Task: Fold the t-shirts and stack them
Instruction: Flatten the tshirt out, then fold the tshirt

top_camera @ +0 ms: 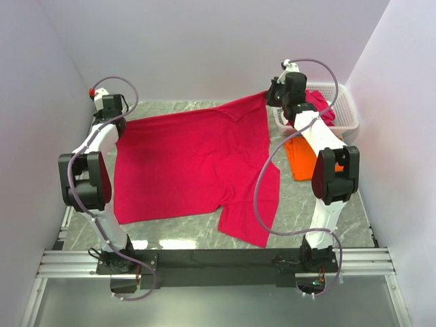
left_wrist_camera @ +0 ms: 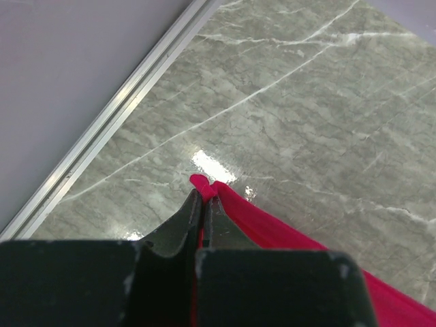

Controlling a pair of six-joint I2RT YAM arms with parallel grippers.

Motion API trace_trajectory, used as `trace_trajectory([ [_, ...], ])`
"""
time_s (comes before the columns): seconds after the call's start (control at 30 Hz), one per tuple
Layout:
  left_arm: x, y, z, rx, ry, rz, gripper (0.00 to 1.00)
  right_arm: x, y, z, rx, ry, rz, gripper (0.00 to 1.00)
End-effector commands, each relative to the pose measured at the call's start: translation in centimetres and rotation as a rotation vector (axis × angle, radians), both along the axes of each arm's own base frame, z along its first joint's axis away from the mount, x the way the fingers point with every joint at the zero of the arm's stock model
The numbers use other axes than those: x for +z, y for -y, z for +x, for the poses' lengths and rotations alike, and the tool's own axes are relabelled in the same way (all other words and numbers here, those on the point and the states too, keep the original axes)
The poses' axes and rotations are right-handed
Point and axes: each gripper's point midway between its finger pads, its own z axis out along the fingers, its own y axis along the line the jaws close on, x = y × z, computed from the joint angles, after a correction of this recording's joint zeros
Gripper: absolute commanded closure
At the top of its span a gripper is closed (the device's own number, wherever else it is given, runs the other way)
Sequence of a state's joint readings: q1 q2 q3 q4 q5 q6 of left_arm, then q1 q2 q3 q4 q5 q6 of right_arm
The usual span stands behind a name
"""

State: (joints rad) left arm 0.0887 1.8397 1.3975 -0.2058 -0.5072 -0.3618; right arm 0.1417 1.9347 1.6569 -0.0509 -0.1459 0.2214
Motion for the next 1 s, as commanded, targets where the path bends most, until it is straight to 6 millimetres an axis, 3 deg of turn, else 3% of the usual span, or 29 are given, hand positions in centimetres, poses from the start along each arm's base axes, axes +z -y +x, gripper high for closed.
trace_trajectory([
  [0.0, 1.6, -1.5, 0.6, 0.054, 0.051, 0.018, 0.99, 2.4, 0.8, 1.6, -0.039, 0.08, 0.022, 1.0],
  [0.27, 0.2, -0.7, -0.7, 0.035, -0.008, -0.025, 0.99, 0.5, 0.6, -0.3, -0.052, -0.061, 0.071, 1.0],
  [0.57, -1.7, 0.2, -3.7, 0.027, -0.14, -0.07, 0.99, -0.7, 1.4, -3.4, -0.085, -0.208, 0.086, 1.0],
  [0.67, -1.3, 0.6, -4.7, 0.022, -0.156, -0.088, 0.99, -0.5, 1.8, -5.0, -0.093, -0.254, 0.084, 1.0],
  [0.97, -1.2, 1.5, -6.2, 0.002, -0.184, -0.126, 0.99, -0.3, 2.4, -7.4, -0.113, -0.311, 0.086, 1.0],
])
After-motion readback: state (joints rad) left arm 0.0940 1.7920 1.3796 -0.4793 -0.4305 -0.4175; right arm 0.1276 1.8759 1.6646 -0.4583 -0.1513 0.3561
